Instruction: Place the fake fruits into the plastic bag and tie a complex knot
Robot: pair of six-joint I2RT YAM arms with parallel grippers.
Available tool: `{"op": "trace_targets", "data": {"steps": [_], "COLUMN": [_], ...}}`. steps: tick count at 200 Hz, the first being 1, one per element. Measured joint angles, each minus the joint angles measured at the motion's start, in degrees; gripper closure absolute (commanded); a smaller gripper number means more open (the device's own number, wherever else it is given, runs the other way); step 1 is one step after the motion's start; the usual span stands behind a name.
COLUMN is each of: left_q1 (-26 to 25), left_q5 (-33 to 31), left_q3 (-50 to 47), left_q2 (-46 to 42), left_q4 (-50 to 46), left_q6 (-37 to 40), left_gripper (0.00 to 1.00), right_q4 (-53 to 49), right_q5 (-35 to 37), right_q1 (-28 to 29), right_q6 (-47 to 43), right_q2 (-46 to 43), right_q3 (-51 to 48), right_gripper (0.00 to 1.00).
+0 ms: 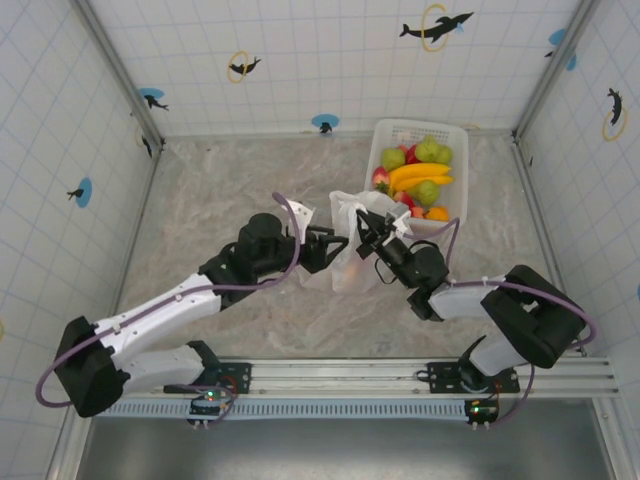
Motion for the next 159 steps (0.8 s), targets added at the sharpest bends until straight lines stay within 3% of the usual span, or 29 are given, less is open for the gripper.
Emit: {"op": "trace_targets", "data": {"steps": [18,38,64,101,159], "left_q1": [2.6,9.0,15.3,15.7,15.7], "left_q5": [0.9,3.0,5.4,10.7,17.3], "left_q3": [1.7,4.4,8.9,11.8,10.4], "left_q2": [-2.9,-5.5,-4.1,3.0,7.8], "left_q4": [-2.2,-3.8,-5.9,-6.9,-3.2], "left_q6": [0.8,2.2,8.1,21.6,40.4], "left_gripper": [0.49,0.53,0.61,0.67,0.64], "right_q4": [0.0,0.0,0.0,-0.1,-0.9], "right_q5": [0.0,0.0,-0.2,-0.6,-1.0], "right_q1": [0.0,0.0,0.0,0.0,0.0], "right_q6": [-0.1,-0.2,-0.2,-0.2,-0.2], "right_q2": [0.0,0.0,0.0,0.0,-0.1], "right_q3": [0.0,0.0,0.0,0.0,0.0], "right_gripper": [1.00,1.00,1.00,1.00,1.00]}}
